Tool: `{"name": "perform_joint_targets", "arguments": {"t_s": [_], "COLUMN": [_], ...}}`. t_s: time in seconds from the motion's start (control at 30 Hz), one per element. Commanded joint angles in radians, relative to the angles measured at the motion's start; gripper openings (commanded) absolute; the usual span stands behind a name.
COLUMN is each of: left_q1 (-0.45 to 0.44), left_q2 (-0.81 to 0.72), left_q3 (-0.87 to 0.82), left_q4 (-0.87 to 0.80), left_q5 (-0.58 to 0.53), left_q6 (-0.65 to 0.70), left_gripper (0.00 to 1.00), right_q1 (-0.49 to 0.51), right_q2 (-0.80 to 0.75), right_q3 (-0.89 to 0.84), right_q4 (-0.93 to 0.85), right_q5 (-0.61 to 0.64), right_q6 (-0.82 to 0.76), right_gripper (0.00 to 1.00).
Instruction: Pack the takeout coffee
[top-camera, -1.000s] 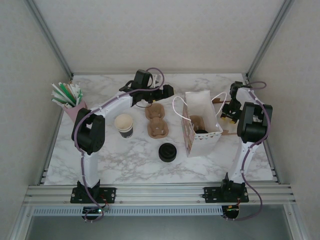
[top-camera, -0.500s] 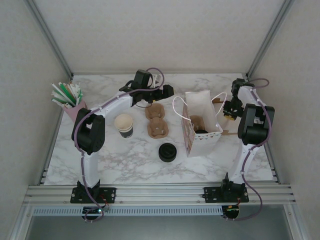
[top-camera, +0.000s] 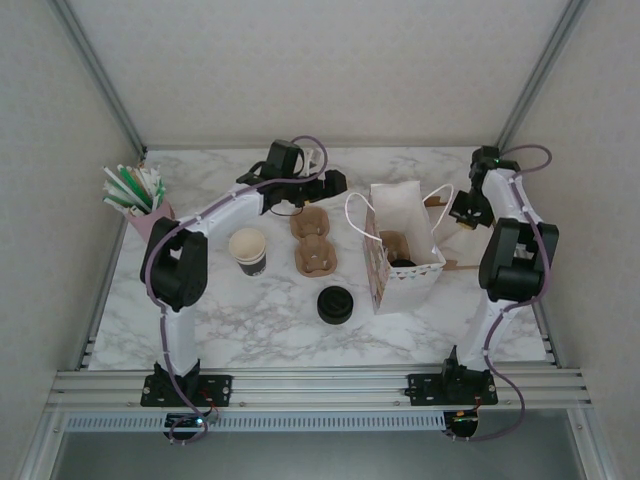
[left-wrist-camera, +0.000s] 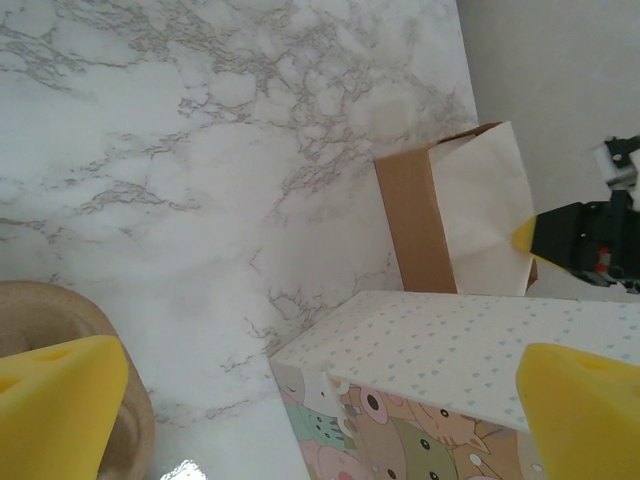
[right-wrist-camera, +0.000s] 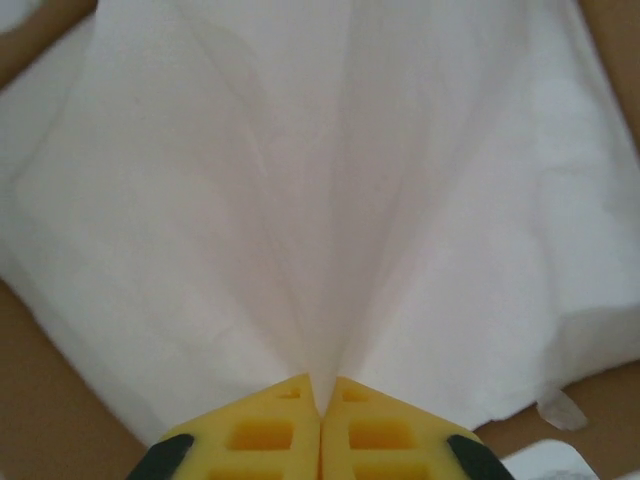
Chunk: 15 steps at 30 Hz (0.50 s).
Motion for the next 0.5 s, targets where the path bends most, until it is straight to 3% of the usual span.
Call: {"name": "perform_joint_targets", "arguments": {"t_s": [0.0,0.23,0.47], "left_q1": [0.001,0.002,0.002], "left_q2": [-0.085,-0.154,-0.265], "left_q3": [-0.027,-0.075,-0.138], "left_q4": [0.031,0.055,0.099], "left_q5": [-0.022,-0.054,-0.099], "left_q6": [-0.008,-0.022,-0.038], "left_gripper": [1.00,1.00,1.00], "right_q1": [0.001,0.002,0.015], "right_q2": [-0.075,-0.193,-0.406], "right_q3": [0.008,-0.002,-0.002], "right_q4": [-0.020,-0.002,0.033], "right_q5": [0.040,0.049,0.056], "right_q6": [0.016,0.024,0.029], "right_gripper": [0.00,0.00,0.00]}}
